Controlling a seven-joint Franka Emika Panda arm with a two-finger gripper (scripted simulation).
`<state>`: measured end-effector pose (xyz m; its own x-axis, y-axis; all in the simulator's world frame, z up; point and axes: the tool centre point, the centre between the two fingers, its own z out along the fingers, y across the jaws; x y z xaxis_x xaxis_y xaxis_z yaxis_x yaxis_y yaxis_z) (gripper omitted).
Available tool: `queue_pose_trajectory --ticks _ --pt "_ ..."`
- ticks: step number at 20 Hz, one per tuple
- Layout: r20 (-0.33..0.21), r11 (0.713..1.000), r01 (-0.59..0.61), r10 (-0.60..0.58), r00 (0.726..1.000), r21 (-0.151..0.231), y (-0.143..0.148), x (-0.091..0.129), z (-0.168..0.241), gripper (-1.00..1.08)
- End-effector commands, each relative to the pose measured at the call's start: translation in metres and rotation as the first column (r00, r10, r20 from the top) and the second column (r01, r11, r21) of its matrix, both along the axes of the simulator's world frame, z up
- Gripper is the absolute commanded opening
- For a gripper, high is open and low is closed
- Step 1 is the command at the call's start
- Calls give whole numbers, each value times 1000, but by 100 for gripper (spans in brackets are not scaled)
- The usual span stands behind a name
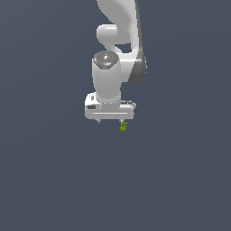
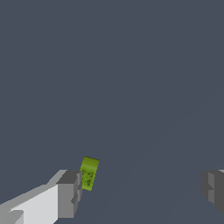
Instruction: Pick up the object and move it to a goal position.
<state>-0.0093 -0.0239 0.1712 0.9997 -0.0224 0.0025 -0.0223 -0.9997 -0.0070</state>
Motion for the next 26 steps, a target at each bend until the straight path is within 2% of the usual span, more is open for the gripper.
queue_pose_trajectory --ticks 1,7,16,26 --pt "-1 1000 15 -15 1000 0 5 -4 -8 100" --pt "-2 997 77 -77 997 0 26 -20 -36 100" --pt "-3 980 200 -200 980 -4 60 -59 -88 100" --pt "-3 967 255 -255 967 -7 73 -79 -108 100"
